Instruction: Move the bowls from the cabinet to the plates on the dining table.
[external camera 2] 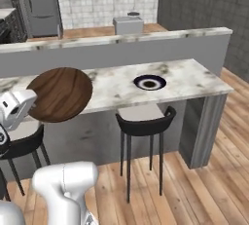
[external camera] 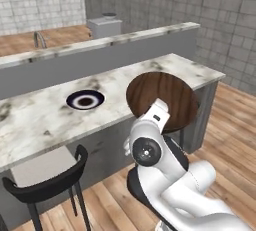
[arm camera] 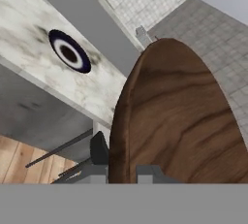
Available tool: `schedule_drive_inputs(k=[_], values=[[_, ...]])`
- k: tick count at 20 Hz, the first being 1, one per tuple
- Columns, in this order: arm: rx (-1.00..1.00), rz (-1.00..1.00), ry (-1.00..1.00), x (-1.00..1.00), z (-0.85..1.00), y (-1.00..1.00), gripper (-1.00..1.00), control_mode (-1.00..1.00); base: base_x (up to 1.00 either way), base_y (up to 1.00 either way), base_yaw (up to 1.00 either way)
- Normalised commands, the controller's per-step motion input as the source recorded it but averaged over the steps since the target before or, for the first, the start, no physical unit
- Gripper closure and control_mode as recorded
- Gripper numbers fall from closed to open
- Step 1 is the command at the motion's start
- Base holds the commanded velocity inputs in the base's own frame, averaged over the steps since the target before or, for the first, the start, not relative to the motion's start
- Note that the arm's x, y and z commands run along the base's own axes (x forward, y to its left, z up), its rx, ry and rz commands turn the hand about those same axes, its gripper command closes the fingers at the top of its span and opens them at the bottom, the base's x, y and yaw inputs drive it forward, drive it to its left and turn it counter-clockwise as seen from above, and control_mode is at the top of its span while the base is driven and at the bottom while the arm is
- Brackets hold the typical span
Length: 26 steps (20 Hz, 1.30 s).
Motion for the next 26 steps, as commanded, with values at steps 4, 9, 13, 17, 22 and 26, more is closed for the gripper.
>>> schedule_drive_inputs(k=[4,9,13,17,22,26], values=[[0.0,0.0,0.0,0.0,0.0,0.0,1.0,1.0,0.27,0.06,-0.11],[0.0,0.0,0.0,0.0,0.0,0.0,1.0,1.0,0.07,0.47,-0.11],[0.0,0.0,0.0,0.0,0.0,0.0,1.0,1.0,0.09,0.57,-0.12],[0.0,0.0,0.0,0.0,0.0,0.0,1.0,1.0,0.33,0.55,-0.11],[0.0,0.0,0.0,0.0,0.0,0.0,1.0,1.0,0.43,0.19,-0.08],[0.0,0.0,0.0,0.0,0.0,0.0,1.0,1.0,0.56,0.02,-0.08]])
